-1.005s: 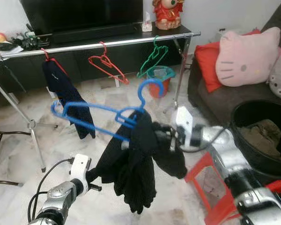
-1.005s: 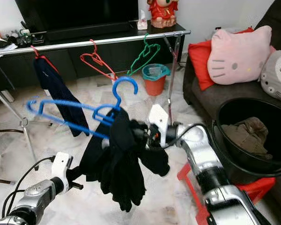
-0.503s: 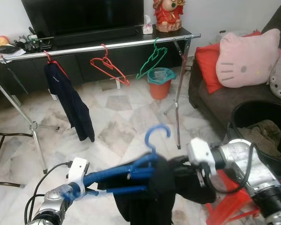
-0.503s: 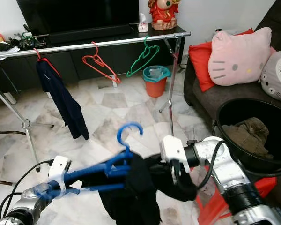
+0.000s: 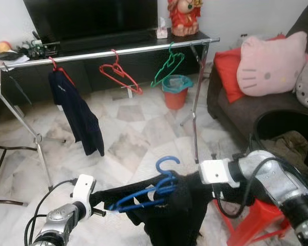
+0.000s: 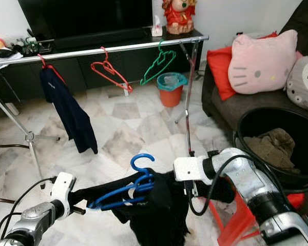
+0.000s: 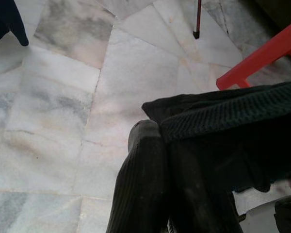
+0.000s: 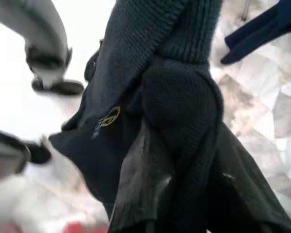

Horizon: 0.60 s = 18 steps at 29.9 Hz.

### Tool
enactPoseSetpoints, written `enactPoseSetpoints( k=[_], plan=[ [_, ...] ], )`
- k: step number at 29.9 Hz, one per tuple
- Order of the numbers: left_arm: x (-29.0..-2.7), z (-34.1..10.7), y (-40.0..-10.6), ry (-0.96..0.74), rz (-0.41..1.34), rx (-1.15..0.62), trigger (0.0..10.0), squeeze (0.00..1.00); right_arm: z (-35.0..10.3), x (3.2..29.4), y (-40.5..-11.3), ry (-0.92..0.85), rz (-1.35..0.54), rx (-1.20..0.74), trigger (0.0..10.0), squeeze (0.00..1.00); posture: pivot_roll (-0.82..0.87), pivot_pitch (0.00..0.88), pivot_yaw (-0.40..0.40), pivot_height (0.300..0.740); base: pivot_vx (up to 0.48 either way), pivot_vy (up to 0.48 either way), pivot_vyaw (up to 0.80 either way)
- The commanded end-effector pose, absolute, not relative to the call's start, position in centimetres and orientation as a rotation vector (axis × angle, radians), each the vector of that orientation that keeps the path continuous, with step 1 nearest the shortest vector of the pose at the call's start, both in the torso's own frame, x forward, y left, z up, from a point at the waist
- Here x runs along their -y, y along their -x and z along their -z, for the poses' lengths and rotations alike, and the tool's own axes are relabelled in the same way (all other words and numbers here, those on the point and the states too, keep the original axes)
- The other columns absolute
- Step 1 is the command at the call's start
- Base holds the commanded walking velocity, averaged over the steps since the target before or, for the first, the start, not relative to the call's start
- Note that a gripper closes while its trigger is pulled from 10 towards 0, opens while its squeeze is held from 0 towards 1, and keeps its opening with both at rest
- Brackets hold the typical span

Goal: Hang hanger

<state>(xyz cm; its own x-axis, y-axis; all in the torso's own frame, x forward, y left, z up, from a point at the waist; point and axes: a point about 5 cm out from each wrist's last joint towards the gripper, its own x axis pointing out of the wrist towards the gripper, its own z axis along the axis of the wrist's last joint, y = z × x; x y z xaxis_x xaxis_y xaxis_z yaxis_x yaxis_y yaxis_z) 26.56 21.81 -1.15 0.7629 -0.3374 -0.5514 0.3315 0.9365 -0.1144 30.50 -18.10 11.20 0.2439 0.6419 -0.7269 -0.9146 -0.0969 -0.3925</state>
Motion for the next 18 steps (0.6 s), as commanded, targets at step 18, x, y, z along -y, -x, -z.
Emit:
enactPoseSetpoints(
  k=[18],
  plan=[
    [-22.5,0.8,-26.8,-0.025,0.364,-0.623,10.0,0.00,-10.0,17.4,-32.9,1.223,-1.028,-0.299,0.0,0.00,0.00,0.000,0.088,0.740,0.000,0.000,0.00]
  ],
)
